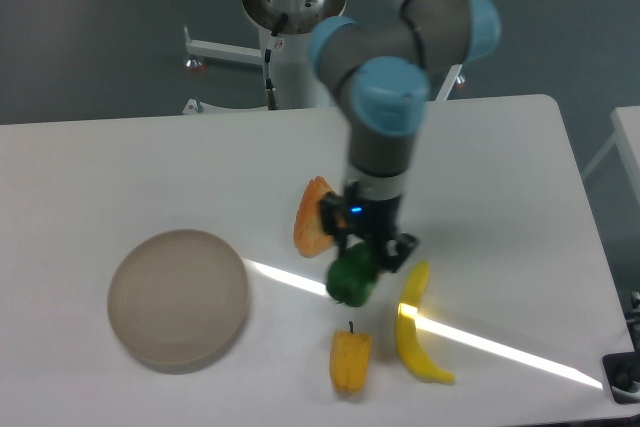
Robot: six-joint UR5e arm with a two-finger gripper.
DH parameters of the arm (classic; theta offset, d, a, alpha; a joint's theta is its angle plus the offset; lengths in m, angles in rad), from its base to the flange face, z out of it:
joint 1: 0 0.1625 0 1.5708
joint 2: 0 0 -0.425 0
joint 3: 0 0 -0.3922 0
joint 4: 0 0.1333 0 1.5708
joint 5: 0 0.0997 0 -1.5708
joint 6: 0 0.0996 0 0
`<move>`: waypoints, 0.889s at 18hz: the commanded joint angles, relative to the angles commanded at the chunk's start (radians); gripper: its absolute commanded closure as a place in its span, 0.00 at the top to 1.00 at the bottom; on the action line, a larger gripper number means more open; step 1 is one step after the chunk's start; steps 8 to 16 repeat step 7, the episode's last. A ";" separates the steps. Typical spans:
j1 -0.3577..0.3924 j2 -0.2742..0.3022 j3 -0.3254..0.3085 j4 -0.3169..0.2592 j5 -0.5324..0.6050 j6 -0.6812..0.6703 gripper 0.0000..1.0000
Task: Pick up the green pepper from the plate
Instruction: 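Lift the green pepper off the plate and carry it toward the orange wedge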
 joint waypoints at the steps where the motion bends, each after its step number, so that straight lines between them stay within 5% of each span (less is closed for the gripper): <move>1: 0.002 -0.006 0.005 0.002 0.005 0.006 0.29; 16: 0.021 -0.012 0.014 0.014 0.005 0.011 0.29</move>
